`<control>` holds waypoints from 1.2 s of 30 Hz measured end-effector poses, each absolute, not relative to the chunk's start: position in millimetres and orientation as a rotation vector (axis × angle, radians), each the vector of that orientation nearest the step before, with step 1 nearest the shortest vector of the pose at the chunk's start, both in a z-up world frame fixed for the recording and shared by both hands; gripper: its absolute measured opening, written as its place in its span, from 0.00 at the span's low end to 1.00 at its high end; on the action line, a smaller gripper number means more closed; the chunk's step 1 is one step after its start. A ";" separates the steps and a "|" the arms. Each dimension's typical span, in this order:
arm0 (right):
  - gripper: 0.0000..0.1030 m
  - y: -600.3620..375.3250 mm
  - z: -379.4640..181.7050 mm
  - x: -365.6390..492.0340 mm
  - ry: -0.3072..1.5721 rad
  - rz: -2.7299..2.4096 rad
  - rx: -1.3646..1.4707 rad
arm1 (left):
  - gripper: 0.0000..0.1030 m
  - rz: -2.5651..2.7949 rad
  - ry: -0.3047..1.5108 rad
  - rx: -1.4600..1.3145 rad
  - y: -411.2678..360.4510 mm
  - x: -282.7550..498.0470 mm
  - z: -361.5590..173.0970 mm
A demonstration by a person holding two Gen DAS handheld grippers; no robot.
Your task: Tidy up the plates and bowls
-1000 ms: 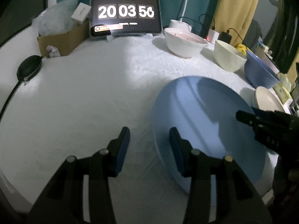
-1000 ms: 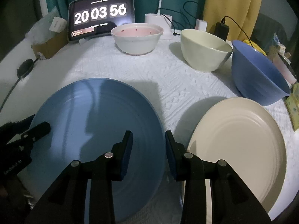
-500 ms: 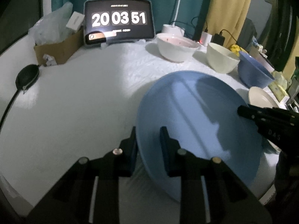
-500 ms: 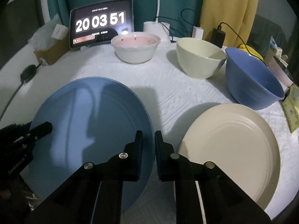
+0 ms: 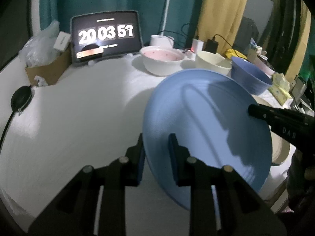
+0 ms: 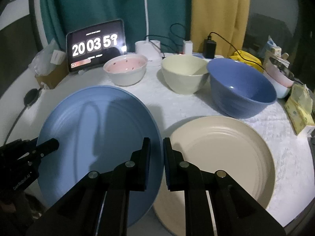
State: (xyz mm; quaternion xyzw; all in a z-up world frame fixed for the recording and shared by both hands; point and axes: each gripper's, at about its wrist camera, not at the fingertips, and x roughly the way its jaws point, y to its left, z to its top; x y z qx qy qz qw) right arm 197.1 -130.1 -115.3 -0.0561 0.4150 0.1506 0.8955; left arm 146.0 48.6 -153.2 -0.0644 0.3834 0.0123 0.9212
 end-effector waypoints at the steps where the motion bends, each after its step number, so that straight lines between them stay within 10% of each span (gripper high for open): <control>1: 0.14 -134.4 -114.2 196.7 0.858 0.309 -0.110 | 0.23 0.021 0.788 -0.128 45.5 146.8 -152.0; 36: 0.17 -275.7 -119.7 199.1 0.845 0.135 0.055 | 0.24 -0.141 0.821 0.067 -95.5 186.2 -145.4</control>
